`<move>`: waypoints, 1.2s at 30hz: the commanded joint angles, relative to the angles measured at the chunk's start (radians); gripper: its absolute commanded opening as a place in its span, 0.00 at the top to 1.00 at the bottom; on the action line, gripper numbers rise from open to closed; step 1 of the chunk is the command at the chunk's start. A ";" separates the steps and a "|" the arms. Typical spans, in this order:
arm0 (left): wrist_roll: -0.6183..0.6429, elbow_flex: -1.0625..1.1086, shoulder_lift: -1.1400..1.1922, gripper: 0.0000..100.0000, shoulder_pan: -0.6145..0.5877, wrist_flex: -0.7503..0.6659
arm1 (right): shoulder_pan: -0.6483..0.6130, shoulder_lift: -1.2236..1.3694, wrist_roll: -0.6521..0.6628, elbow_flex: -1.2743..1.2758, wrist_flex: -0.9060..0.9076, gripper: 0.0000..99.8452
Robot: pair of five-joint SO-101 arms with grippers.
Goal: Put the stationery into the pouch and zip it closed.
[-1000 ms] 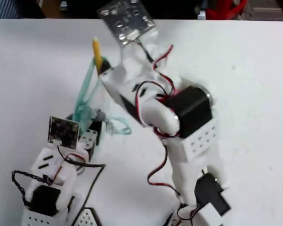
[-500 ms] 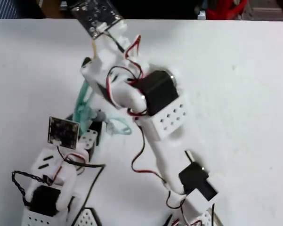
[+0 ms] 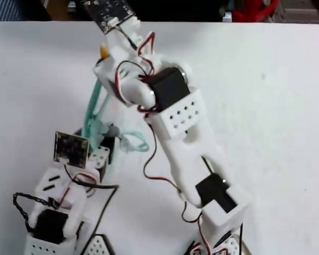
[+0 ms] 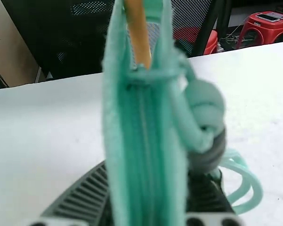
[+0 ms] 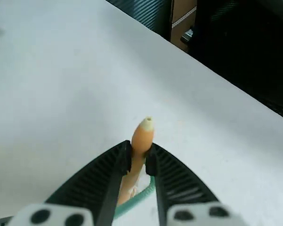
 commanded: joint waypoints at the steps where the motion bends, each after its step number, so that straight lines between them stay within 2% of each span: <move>1: 0.009 -0.009 -0.010 0.86 0.001 -0.025 | 0.001 -0.059 0.009 -0.031 -0.018 0.98; 7: 0.008 -0.009 -0.010 0.86 -0.004 -0.028 | -0.028 -0.188 0.008 -0.035 0.050 0.98; 11: 0.014 -0.008 -0.010 0.80 -0.004 -0.021 | -0.048 -0.257 -0.006 -0.035 0.107 0.98; 16: 0.014 -0.008 -0.010 0.81 -0.005 -0.021 | -0.053 -0.280 -0.173 -0.034 0.176 0.98; 18: 0.014 -0.008 -0.010 0.81 -0.005 -0.021 | -0.076 -0.272 -0.203 -0.034 0.202 0.98; 23: 0.014 -0.008 -0.010 0.81 -0.007 -0.021 | -0.127 -0.197 -0.204 -0.023 0.237 0.98; 28: 0.011 -0.008 -0.010 0.81 -0.007 -0.021 | -0.097 -0.081 -0.203 -0.023 0.257 0.98; 33: 0.011 -0.008 -0.010 0.81 -0.007 -0.021 | -0.099 -0.128 -0.189 -0.023 0.262 0.97; 36: 0.011 -0.008 -0.010 0.81 -0.007 -0.021 | -0.094 -0.171 -0.161 -0.005 0.263 0.89</move>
